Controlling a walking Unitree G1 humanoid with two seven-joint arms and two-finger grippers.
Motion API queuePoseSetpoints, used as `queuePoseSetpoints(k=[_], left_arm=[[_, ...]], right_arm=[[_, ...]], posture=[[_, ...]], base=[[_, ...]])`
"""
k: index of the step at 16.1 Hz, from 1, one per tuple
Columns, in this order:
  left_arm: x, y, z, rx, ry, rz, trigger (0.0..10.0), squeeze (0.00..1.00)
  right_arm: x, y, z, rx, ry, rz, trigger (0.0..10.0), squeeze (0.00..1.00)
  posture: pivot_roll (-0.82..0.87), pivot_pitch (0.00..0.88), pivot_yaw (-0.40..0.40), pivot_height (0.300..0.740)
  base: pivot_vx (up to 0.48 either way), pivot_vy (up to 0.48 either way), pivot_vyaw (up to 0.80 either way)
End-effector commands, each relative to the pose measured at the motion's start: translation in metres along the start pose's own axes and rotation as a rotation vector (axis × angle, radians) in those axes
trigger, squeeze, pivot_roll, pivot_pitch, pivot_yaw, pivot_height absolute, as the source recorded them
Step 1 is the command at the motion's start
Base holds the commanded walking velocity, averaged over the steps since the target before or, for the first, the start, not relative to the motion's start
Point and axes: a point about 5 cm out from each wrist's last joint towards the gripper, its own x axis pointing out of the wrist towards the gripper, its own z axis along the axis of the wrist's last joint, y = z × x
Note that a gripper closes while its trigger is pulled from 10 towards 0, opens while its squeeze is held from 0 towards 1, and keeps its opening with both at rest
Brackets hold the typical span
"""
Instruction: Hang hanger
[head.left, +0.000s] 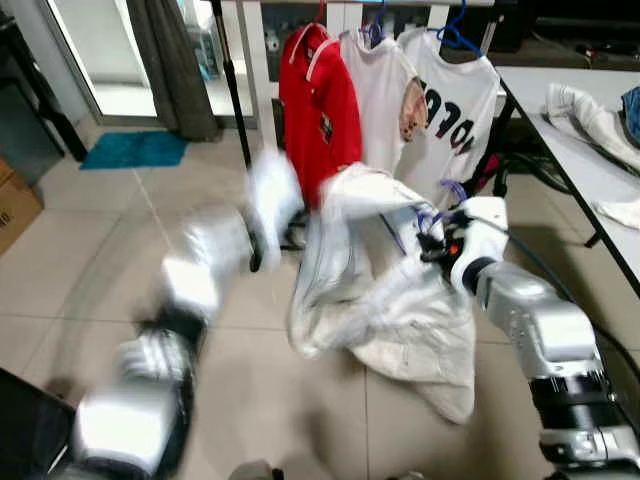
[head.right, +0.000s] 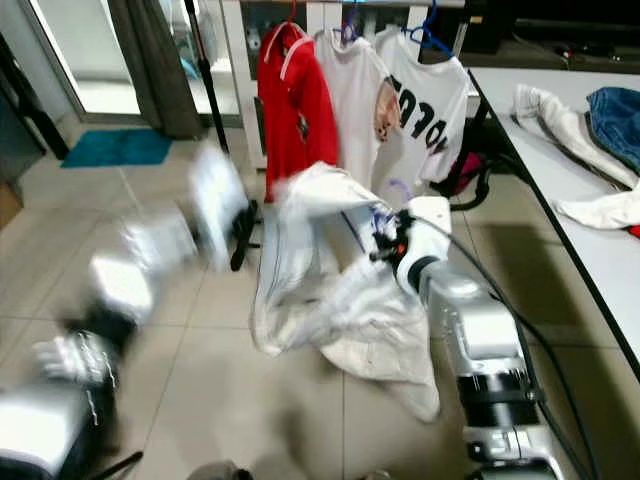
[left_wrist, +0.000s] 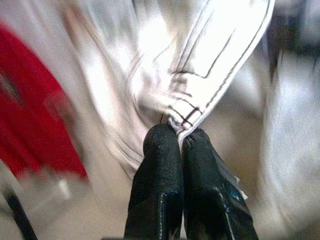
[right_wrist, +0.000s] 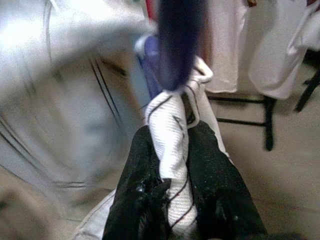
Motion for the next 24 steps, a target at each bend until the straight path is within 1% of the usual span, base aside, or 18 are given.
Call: queuePoseSetpoints(k=[1,5,6,7,9,11,12,13,14,15,16,17,18,19,22,23,24], left_arm=[[-0.001,0.005,0.007,0.055,0.002,0.025,0.0,0.0],[-0.003,-0.002,-0.002,0.048,0.012,0.038,0.0,0.0],[-0.002,-0.004,-0.012,0.04,0.049,0.063,0.0,0.0],[-0.001,-0.005,-0.018,0.033,0.072,0.075,0.0,0.0],[-0.001,-0.005,-0.04,0.014,0.17,0.139,0.0,0.0],[-0.003,-0.009,-0.054,0.0,0.209,0.16,0.0,0.0],[-0.005,-0.012,-0.061,-0.017,0.22,0.163,0.0,0.0],[-0.004,-0.021,-0.068,-0.061,0.205,0.115,0.0,0.0],[0.0,-0.03,-0.069,-0.138,0.163,0.061,3.3,0.0],[0.004,-0.035,-0.067,-0.167,0.135,0.035,10.0,0.0],[0.009,-0.042,-0.065,-0.158,0.129,-0.002,10.0,0.18],[0.01,-0.044,-0.064,-0.134,0.124,-0.025,10.0,1.0],[0.008,-0.043,-0.066,-0.154,0.114,-0.002,10.0,1.0],[0.005,-0.042,-0.07,-0.158,0.119,0.012,10.0,1.0],[-0.001,-0.039,-0.076,-0.159,0.121,0.025,10.0,1.0],[-0.007,-0.04,-0.082,-0.162,0.127,0.028,10.0,1.0],[-0.009,-0.042,-0.085,-0.161,0.122,0.022,10.0,1.0]], right_arm=[[-0.006,0.0,0.017,0.051,-0.107,-0.006,0.0,0.0],[-0.005,0.008,0.011,0.044,-0.107,0.015,0.0,0.0],[-0.006,0.01,0.011,0.054,-0.122,0.026,0.0,0.0],[-0.007,0.011,0.011,0.057,-0.125,0.027,0.0,0.0],[-0.011,0.012,0.014,0.06,-0.152,0.055,0.0,0.0],[-0.014,0.015,0.01,0.065,-0.148,0.069,0.0,0.0],[-0.015,0.02,0.009,0.063,-0.145,0.084,0.0,0.0],[-0.017,0.031,0.009,0.058,-0.148,0.124,0.0,0.0],[-0.016,0.038,0.007,0.08,-0.151,0.144,0.0,0.0],[-0.017,0.044,0.007,0.083,-0.15,0.15,0.0,0.0],[-0.02,0.045,0.007,0.078,-0.154,0.153,0.0,0.0],[-0.021,0.044,0.003,0.085,-0.142,0.137,0.0,0.0],[-0.021,0.042,-0.005,0.097,-0.114,0.109,0.0,0.0],[-0.022,0.042,-0.007,0.098,-0.109,0.113,0.0,0.0],[-0.02,0.041,-0.005,0.107,-0.109,0.108,0.0,0.0],[-0.019,0.041,-0.001,0.107,-0.135,0.095,0.0,0.0],[-0.02,0.041,-0.001,0.102,-0.144,0.08,0.0,0.0]], posture=[[-0.04,0.0,0.04,0.74],[-0.04,0.0,0.041,0.74],[-0.04,0.0,0.047,0.74],[-0.04,0.0,0.05,0.74],[-0.03,0.0,0.048,0.74],[-0.03,0.0,0.047,0.74],[-0.05,0.0,0.05,0.74],[-0.07,0.0,0.033,0.74],[-0.08,0.0,0.04,0.74],[-0.09,0.0,0.079,0.74],[-0.09,0.0,0.071,0.74],[-0.08,0.0,0.055,0.74],[-0.07,0.0,0.048,0.74],[-0.06,0.0,0.046,0.74],[-0.07,0.0,0.049,0.74],[-0.08,0.0,0.055,0.74],[-0.07,0.0,0.063,0.74]], base=[[0.0,0.0,0.0],[0.0,0.0,0.0],[0.0,0.0,0.0],[0.0,0.0,0.0],[0.0,0.0,0.0],[0.0,0.0,0.0],[0.0,0.0,0.0],[0.0,0.0,0.0],[0.0,0.0,0.0],[0.0,0.0,0.0],[0.0,0.0,0.0],[0.0,0.0,0.0],[0.0,0.0,0.0],[0.0,0.0,0.0],[0.0,0.0,0.0],[0.0,0.0,0.0],[0.0,0.0,0.0]])
